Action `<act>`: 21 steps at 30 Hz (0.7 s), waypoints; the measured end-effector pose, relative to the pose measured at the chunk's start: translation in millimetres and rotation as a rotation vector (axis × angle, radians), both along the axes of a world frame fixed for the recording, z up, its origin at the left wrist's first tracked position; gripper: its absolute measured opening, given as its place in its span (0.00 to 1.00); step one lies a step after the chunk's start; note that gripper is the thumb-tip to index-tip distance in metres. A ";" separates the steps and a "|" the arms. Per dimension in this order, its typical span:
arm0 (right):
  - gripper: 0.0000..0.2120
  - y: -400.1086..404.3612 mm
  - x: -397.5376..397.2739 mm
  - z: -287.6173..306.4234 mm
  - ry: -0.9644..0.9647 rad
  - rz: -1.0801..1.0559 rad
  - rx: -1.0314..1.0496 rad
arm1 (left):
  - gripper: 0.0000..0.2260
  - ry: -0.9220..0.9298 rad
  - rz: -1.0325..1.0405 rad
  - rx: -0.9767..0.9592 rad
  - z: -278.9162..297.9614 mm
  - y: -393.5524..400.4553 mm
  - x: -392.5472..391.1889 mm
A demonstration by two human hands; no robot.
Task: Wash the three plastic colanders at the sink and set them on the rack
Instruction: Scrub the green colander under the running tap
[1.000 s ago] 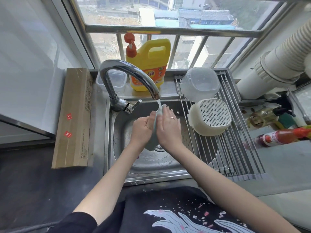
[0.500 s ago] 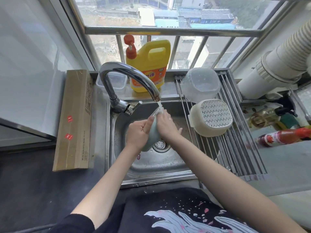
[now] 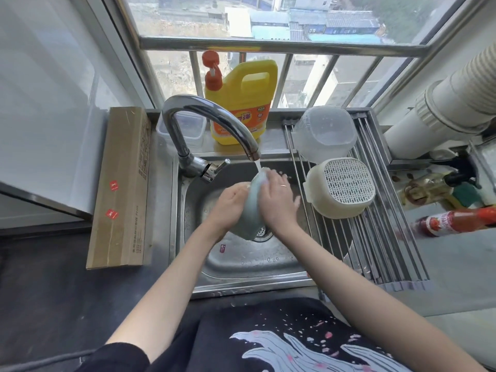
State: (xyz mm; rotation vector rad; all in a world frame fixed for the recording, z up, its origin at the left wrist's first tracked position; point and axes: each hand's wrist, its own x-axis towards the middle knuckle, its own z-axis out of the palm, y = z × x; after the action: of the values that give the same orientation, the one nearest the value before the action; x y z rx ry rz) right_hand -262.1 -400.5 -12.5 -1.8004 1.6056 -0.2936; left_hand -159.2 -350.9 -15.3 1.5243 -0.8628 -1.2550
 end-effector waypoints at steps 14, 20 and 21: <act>0.25 31.6 -7.6 -13.8 0.382 0.283 -0.464 | 0.13 0.624 0.123 0.246 -7.7 -12.8 -10.9; 0.21 8.5 7.2 6.1 0.133 0.079 -0.145 | 0.13 0.414 0.228 0.225 2.8 -17.8 -14.1; 0.21 -1.5 10.5 8.3 0.139 0.076 -0.014 | 0.16 0.388 0.250 0.223 1.6 -17.1 -11.9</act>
State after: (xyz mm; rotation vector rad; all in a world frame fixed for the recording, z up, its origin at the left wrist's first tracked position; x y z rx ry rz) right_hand -251.7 -402.0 -4.1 -1.9240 1.6274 -0.1481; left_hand -171.1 -368.0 -13.7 1.4379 -0.2801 -1.4289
